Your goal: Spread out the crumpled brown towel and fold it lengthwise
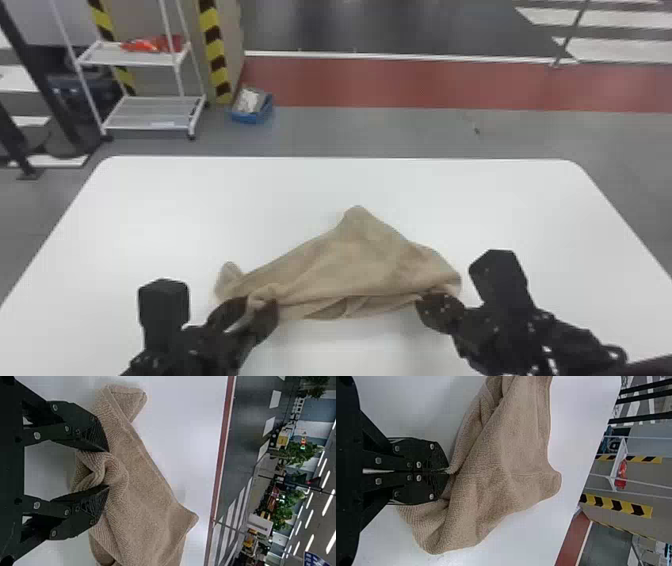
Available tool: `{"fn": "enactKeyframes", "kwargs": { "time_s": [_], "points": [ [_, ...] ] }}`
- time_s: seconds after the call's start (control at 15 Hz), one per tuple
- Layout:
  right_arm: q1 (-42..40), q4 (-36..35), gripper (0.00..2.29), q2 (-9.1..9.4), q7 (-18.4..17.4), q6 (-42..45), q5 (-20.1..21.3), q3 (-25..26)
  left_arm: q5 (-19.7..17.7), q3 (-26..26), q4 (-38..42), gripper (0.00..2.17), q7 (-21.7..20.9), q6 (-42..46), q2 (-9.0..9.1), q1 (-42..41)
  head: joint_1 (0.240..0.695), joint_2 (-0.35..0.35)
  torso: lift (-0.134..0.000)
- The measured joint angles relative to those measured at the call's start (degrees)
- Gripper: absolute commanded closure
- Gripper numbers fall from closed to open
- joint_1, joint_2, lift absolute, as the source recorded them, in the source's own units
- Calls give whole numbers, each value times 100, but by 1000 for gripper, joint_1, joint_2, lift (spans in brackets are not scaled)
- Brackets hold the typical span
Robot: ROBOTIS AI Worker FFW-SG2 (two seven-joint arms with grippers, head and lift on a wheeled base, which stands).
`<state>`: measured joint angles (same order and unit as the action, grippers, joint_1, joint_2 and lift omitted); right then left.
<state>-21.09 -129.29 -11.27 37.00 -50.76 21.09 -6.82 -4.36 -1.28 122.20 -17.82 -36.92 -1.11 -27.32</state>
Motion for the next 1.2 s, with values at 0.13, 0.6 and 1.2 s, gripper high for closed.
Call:
{"fn": "enactKeyframes", "kwargs": {
  "time_s": [0.13, 0.6, 1.2],
  "points": [
    [-12, -23, 1214, -29, 0, 0, -9, 73, -28, 132, 159, 1497, 92, 40, -2, -50, 695, -28, -124],
    [54, -382, 1210, -1358, 505, -123, 30, 368, -611, 1143, 1574, 1497, 14, -806, -185, -163, 695, -13, -124],
    [290, -658, 1207, -2850, 512, 96, 525, 627, -561, 1177, 1948, 1497, 16, -2316, -410, 883, 695, -108, -124]
  ]
}}
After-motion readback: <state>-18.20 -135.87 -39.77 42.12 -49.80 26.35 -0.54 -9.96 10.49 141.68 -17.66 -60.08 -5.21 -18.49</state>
